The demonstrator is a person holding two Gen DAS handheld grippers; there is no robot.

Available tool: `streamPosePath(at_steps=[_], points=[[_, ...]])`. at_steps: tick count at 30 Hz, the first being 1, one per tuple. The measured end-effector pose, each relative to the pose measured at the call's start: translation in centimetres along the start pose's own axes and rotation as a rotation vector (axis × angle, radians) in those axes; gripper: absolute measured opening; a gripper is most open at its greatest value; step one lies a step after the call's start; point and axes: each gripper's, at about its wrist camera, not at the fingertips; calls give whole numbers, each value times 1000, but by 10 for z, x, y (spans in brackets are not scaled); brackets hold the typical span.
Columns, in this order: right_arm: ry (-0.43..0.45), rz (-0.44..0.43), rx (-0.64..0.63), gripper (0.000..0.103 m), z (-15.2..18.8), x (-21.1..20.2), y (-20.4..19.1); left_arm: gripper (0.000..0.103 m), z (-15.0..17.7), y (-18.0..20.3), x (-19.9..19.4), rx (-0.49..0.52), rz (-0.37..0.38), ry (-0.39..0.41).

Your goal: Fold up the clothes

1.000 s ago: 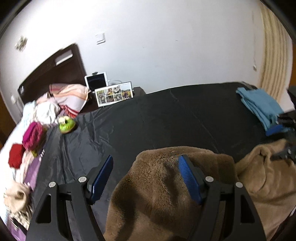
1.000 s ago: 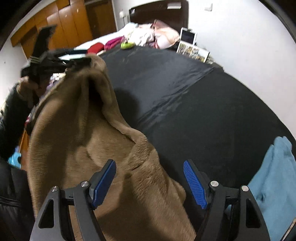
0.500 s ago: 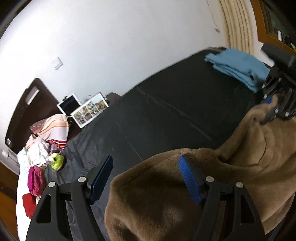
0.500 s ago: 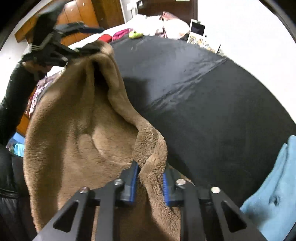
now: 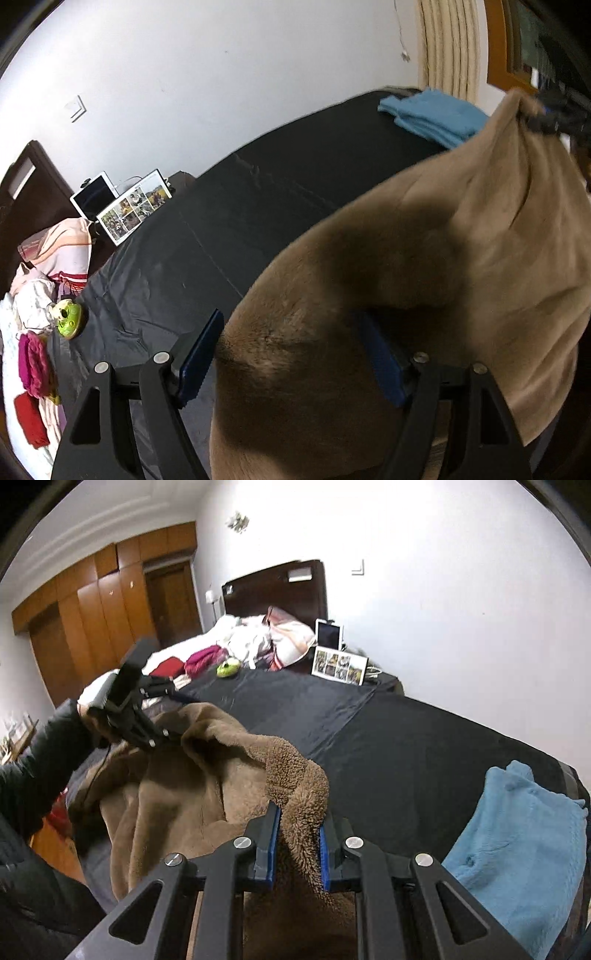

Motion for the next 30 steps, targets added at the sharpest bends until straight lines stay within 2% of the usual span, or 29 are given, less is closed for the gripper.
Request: streamPosePath(at_steps=[4,5,6,9,10,15,19,20,22,23,24,30], points=[[12,9,-9,18,-5,3,-12,77,0,2,7,-4,-34,-4],[14,13,-12,18,-6,3,-14,65,-1,2,5,-13,-32,3],[15,12,-11,18,-6,3,-14,45,-1,2,3,-27,-35,9],[15,9,-4,18,-5,4,-12,17,-2,-4,-8,-110,-49,40],[14,7,0,18,-5,4,-12,14,-1,-7,-15,-143,-48,63],[10,-22,31,18,6,7,-5,12,7,-22,-74,-357,-65,263],[21,-113,32,19,14,9,-7,12,15,-21,-126,-431,-98,423],[25,-137,27,23,16,9,-8,12,17,-20,-136,-440,-102,450],[22,-134,-23,37,23,10,-16,12,23,-18,-157,-458,-109,500],[32,-122,-46,59,28,8,-19,12,26,-17,-166,-464,-110,520],[42,-109,-68,73,33,7,-21,12,30,-16,-175,-469,-112,540],[69,-89,-42,74,51,-5,-3,12,59,-13,-213,-497,-144,607]])
Point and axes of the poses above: each gripper's, at about its wrist camera, not at the fingertips, and x roughly the way its jaws point, y to its right, z to its underside, and after that the axes turned 7 degrees about -y, right-handed
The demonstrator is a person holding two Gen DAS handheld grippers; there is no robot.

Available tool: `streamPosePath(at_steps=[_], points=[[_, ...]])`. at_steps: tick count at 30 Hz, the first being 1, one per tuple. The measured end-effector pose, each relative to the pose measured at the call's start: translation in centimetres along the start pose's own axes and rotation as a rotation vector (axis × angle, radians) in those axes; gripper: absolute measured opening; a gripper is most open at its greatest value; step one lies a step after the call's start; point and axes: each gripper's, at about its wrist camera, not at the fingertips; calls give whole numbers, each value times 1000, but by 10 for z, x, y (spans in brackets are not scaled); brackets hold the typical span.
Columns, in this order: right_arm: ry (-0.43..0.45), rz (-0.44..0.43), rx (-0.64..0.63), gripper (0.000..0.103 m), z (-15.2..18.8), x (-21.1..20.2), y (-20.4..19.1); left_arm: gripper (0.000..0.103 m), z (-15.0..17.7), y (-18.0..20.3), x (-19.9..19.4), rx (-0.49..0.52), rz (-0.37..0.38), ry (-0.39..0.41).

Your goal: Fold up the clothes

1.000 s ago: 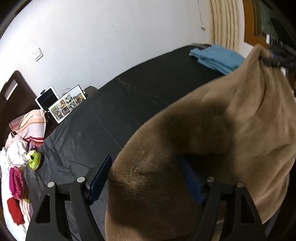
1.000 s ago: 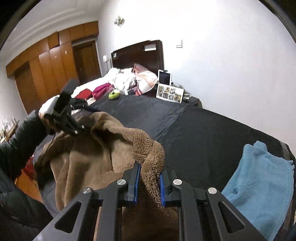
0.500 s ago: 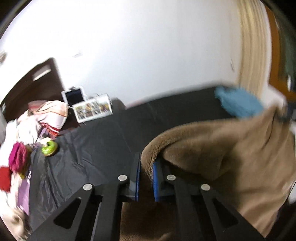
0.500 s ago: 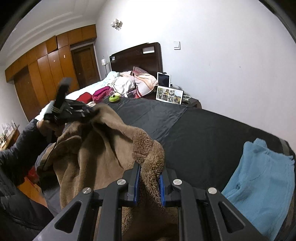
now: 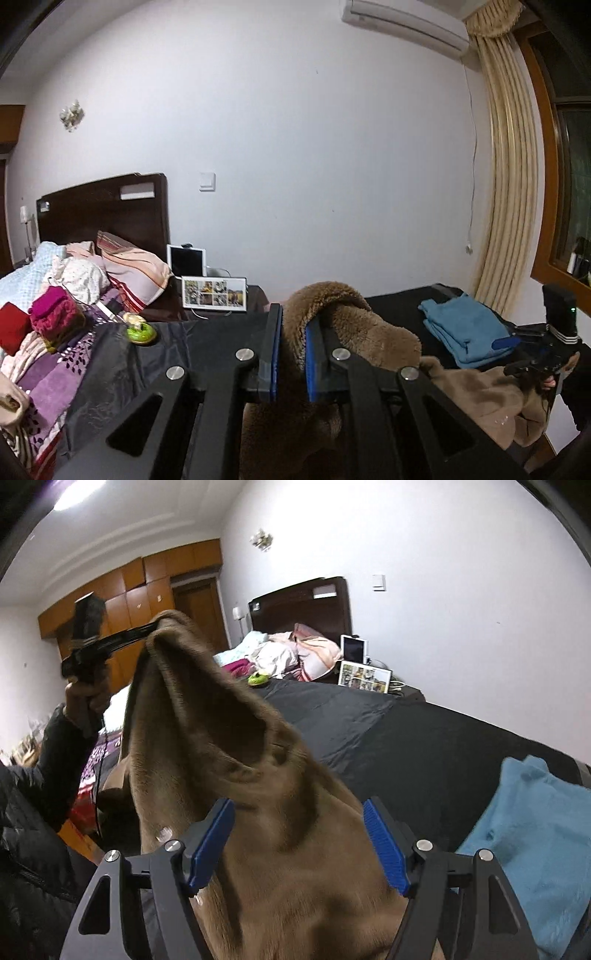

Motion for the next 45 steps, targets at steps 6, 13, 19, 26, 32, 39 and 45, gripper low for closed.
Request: streamPosePath(at_steps=[6,13,19,26,32,39,45], points=[[-121,10,71,74,1,29,41,12,5,-4,-22,1,-28,18],[-298,-184,154,74,-10,93,73,12,7,-10,-38,-21,-35,37],[-503,-299,173,74,-17,147,67,12,7,-12,-48,-37,-30,59],[-475,-229,130,25,-21,144,48,12,10,-12,-54,-35,-41,66],[-301,-40,127,15,-26,91,43,12,13,-24,-52,-86,-56,56],[22,254,181,14,-52,-12,52,12,13,-21,-57,-98,-83,74],[282,547,172,14,-79,-73,11,12,2,-15,-89,-130,-137,201]])
Point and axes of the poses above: each gripper's, at about its wrist camera, not at the fingertips, and x roughly the way its jaws point, y to its right, z to its underside, and after that the axes turned 7 degrees about -y, right-handed
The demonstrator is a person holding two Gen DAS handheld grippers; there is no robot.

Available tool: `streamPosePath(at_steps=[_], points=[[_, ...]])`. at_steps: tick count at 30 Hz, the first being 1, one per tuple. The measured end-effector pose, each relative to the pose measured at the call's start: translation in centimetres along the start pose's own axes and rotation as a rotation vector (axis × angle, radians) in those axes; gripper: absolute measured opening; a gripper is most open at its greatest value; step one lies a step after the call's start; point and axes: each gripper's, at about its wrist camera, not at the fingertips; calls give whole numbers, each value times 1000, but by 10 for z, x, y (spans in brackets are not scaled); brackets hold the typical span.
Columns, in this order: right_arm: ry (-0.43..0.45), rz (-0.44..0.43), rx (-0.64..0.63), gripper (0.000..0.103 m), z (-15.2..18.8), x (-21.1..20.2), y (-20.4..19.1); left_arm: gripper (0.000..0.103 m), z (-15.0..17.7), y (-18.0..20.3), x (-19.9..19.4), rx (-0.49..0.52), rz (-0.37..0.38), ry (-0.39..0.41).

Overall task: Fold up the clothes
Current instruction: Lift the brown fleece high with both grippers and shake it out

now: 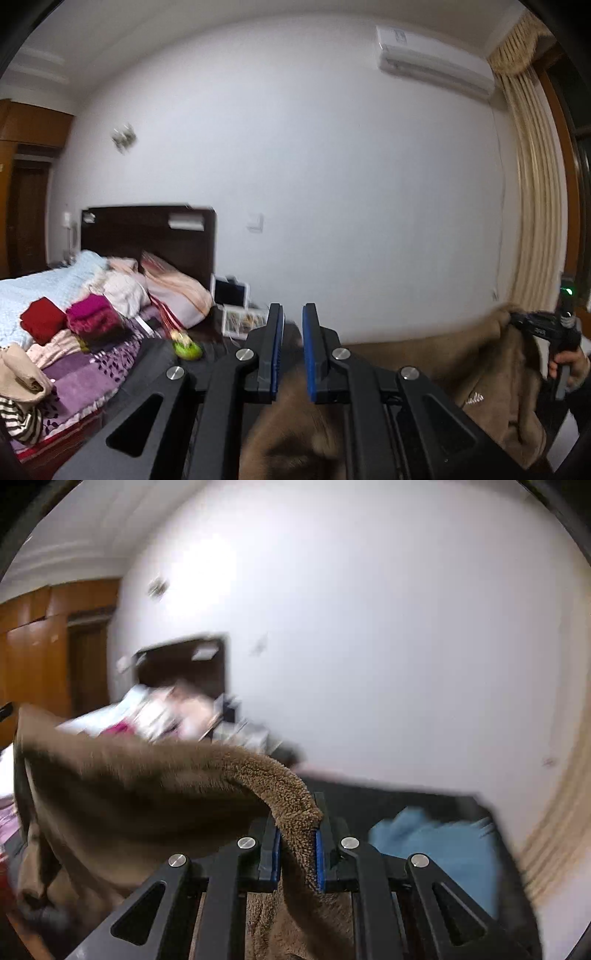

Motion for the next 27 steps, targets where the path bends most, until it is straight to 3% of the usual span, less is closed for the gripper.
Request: streamPosePath(at_steps=[5,10,11,12,13,15,20,27], points=[[132,59,-50,14,-13,-39,-26,12,-9,-4,-13,-18,48,4],[220,95,-144,14,-14,-66,-57,14,14,23,-1,128,67,-85],[220,97,-145,14,-16,-68,-59,22,21,30,2,163,72,-103],[219,100,-147,14,-18,-70,-61,38,27,37,6,201,83,-123],[211,106,-144,14,-19,-68,-61,48,35,43,10,237,99,-140],[188,104,-127,14,-16,-70,-58,83,51,54,15,298,111,-156],[161,90,-93,14,-26,-61,-54,84,102,76,31,461,91,-217],[154,94,-108,14,-30,-57,-58,84,167,82,72,608,18,-339]])
Point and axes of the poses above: each gripper's, at about its wrist camera, not at the fingertips, and x roughly the way its jaws point, y to its right, z to its underside, and after that the axes turned 7 degrees about -y, right-handed
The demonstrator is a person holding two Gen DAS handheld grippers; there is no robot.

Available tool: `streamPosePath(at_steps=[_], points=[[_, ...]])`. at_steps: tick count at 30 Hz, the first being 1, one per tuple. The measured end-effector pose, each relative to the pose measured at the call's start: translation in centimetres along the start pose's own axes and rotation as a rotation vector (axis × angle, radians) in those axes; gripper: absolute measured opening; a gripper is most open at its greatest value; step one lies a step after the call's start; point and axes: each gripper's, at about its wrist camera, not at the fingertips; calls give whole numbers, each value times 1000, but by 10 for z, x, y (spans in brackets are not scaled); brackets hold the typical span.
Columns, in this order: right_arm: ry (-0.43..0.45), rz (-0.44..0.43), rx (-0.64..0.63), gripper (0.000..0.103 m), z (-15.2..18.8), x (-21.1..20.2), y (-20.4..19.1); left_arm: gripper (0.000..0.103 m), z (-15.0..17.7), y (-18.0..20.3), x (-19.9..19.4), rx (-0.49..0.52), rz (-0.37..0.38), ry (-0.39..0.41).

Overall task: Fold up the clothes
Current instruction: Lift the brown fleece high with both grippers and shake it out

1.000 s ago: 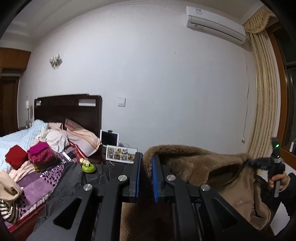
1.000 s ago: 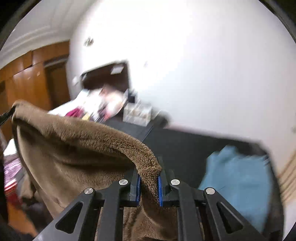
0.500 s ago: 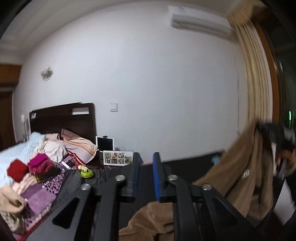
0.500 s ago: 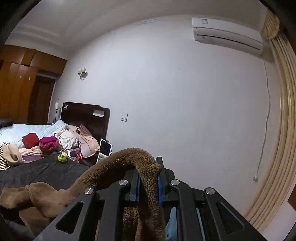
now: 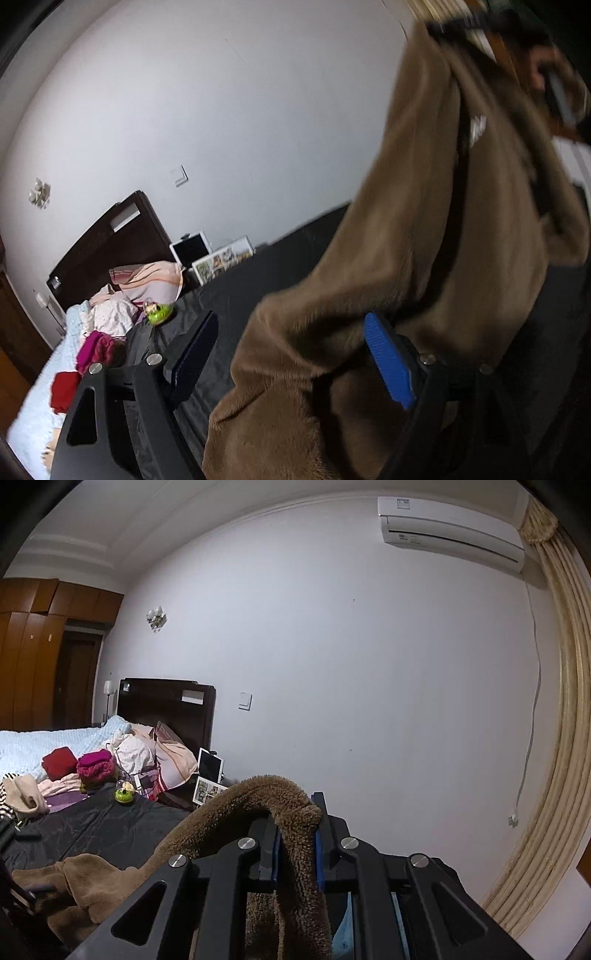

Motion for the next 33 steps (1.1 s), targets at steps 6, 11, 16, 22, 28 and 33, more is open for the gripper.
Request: streamPosePath(at_steps=[6,11,16,22,28,33], points=[[-4,1,5,14,0,-2,3,84,0,7,34,68,-2,-46],[-10,2,14,14,3,-4,6,71,-12,10,50,103,29,-53],[-5,27,26,14,8,-4,14,14,-23,-1,60,-27,53,-93],[36,146,35,14,16,-4,26,12,-47,-51,5,-294,-62,80],[165,214,76,14,7,-24,29,12,-85,-95,-98,-443,-194,358],[465,408,104,14,-17,-75,13,12,-119,-97,-191,-433,-310,582]])
Point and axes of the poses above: each gripper's, at about its wrist camera, not at the fingertips, and x roughly the way its jaws point, y to its right, z to its underside, and after that the axes turned 7 degrees about -y, right-handed
